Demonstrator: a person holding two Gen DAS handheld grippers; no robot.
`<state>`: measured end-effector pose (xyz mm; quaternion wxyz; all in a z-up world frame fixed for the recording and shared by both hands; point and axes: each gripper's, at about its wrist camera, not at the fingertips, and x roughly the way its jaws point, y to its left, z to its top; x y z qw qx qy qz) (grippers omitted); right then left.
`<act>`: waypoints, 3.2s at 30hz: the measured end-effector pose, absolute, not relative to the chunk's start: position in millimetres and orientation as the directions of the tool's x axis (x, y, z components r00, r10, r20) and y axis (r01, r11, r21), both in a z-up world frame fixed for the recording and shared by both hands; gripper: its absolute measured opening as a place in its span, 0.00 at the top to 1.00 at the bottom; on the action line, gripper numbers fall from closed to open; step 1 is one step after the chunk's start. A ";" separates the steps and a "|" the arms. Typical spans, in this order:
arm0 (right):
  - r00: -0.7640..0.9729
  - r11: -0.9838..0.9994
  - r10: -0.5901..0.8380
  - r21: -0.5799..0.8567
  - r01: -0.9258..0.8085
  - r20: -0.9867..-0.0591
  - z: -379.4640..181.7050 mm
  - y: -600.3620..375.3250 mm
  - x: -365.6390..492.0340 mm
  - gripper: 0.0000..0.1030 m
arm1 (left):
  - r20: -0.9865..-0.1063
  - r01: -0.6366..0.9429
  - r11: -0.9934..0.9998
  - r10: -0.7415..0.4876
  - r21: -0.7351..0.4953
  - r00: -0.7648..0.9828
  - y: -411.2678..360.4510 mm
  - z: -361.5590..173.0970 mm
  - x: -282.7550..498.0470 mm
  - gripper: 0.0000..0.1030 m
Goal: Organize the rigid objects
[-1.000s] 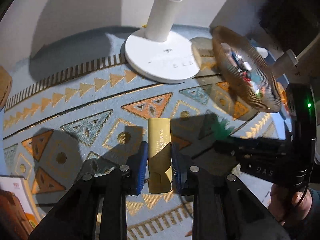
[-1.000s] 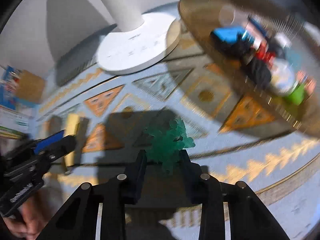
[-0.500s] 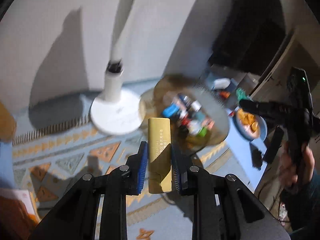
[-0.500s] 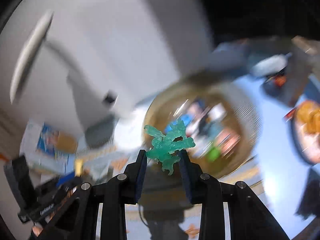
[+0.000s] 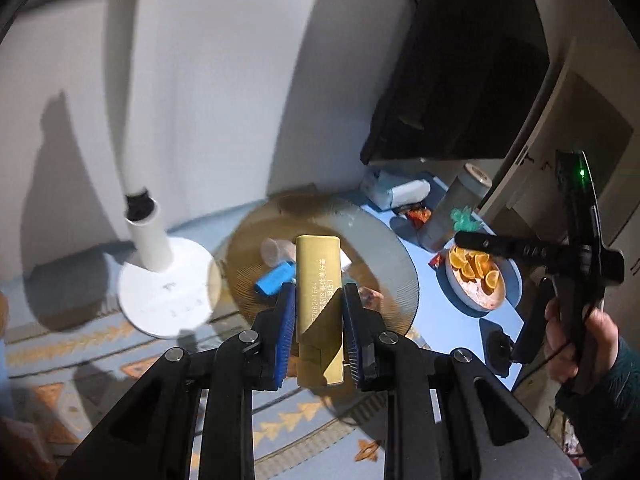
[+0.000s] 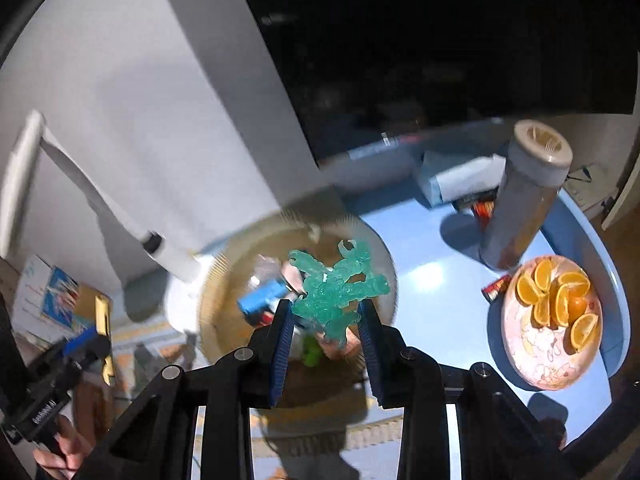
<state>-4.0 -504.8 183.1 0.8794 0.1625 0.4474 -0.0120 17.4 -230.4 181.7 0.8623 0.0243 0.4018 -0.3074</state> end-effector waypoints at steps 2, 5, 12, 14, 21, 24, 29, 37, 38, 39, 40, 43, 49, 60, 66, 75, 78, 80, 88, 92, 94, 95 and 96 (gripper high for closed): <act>0.573 0.952 0.131 0.264 0.154 -0.809 169.5 -506.6 2.0 0.69 | -0.727 0.537 0.814 -0.505 -0.222 0.465 -238.7 167.9 22.9 0.80; 0.542 0.959 0.127 0.243 0.148 -0.831 155.5 -509.1 12.7 0.69 | -0.757 0.520 0.817 -0.499 -0.248 0.423 -251.9 146.9 35.5 0.80; 0.522 0.970 0.131 0.219 0.110 -0.843 144.1 -514.5 40.3 0.69 | -0.792 0.545 0.810 -0.472 -0.217 0.387 -277.3 129.6 60.3 0.80; 0.493 0.970 0.157 0.228 0.086 -0.856 139.5 -515.6 55.0 0.60 | -0.800 0.555 0.807 -0.463 -0.202 0.382 -284.3 127.4 68.0 0.66; 0.503 0.961 0.152 0.246 0.126 -0.851 141.8 -525.7 48.8 0.40 | -0.826 0.519 0.838 -0.406 -0.167 0.390 -277.9 120.4 65.0 0.16; 0.491 0.952 0.175 0.274 0.137 -0.853 137.4 -523.9 37.1 0.40 | -0.836 0.487 0.855 -0.391 -0.176 0.385 -261.9 118.6 56.6 0.16; 0.482 0.936 0.237 0.330 0.118 -0.843 140.7 -504.1 23.1 0.40 | -0.832 0.437 0.884 -0.362 -0.164 0.420 -228.9 128.1 44.0 0.16; 0.495 0.950 0.267 0.313 0.011 -0.827 162.3 -435.3 4.8 0.40 | -0.819 0.404 0.902 -0.344 -0.153 0.459 -181.0 147.2 28.9 0.16; 0.497 0.950 0.272 0.312 -0.002 -0.824 164.9 -426.4 2.7 0.40 | -0.815 0.397 0.906 -0.338 -0.146 0.471 -174.7 151.0 26.8 0.16; 0.499 0.951 0.273 0.310 -0.010 -0.822 166.6 -420.0 0.9 0.40 | -0.811 0.391 0.909 -0.334 -0.143 0.480 -169.6 153.4 24.9 0.16; 0.500 0.953 0.271 0.304 -0.017 -0.822 167.9 -412.7 -0.3 0.39 | -0.808 0.384 0.912 -0.332 -0.143 0.487 -162.4 156.1 22.7 0.16; 0.485 0.950 0.287 0.310 -0.034 -0.826 165.1 -386.4 -1.8 0.36 | -0.813 0.379 0.916 -0.319 -0.133 0.487 -145.2 158.4 17.0 0.16; 0.459 0.946 0.313 0.314 -0.077 -0.831 159.7 -335.4 -7.9 0.34 | -0.822 0.336 0.934 -0.283 -0.119 0.494 -102.4 154.1 4.7 0.15; 0.405 0.944 0.328 0.313 -0.105 -0.854 146.7 -269.7 -18.3 0.17 | -0.837 0.182 0.981 -0.155 -0.067 0.526 -29.0 136.5 -10.0 0.15; 0.337 0.959 0.284 0.264 -0.106 -0.898 113.9 -235.6 -24.7 0.10 | -0.890 0.119 0.991 -0.114 -0.068 0.441 -6.6 101.1 -5.4 0.15; 0.369 0.976 0.212 0.173 -0.136 -0.905 93.0 -196.6 -17.2 0.10 | -0.866 0.089 0.996 -0.019 0.029 0.499 21.7 91.0 -6.7 0.15; 0.373 0.981 0.184 0.144 -0.131 -0.910 88.3 -187.2 -10.5 0.10 | -0.876 0.048 0.999 -0.007 0.018 0.482 34.9 74.7 4.1 0.15; 0.384 0.983 0.172 0.130 -0.132 -0.907 87.9 -183.0 -9.8 0.10 | -0.890 0.022 0.999 -0.049 -0.044 0.453 43.2 64.7 7.8 0.15; 0.387 0.994 0.111 0.101 -0.047 -0.916 71.3 -180.1 -0.4 0.10 | -0.906 0.022 0.999 -0.032 -0.025 0.422 39.4 42.9 17.9 0.15; 0.387 0.998 0.055 0.051 -0.021 -0.920 49.6 -177.1 9.7 0.10 | -0.902 0.020 1.000 -0.023 -0.016 0.430 32.8 26.8 27.8 0.14; 0.385 0.999 0.031 0.033 -0.001 -0.923 35.9 -181.4 12.1 0.10 | -0.913 0.016 1.000 -0.030 -0.026 0.406 32.8 13.5 35.4 0.14; 0.378 1.000 0.018 0.019 -0.002 -0.925 26.8 -183.4 14.5 0.10 | -0.910 0.010 1.000 -0.019 -0.017 0.414 32.2 10.2 37.0 0.09; 0.376 1.000 0.017 0.016 -0.006 -0.926 22.6 -184.5 15.9 0.10 | -0.895 0.009 1.000 0.002 0.006 0.446 30.0 11.1 36.4 0.05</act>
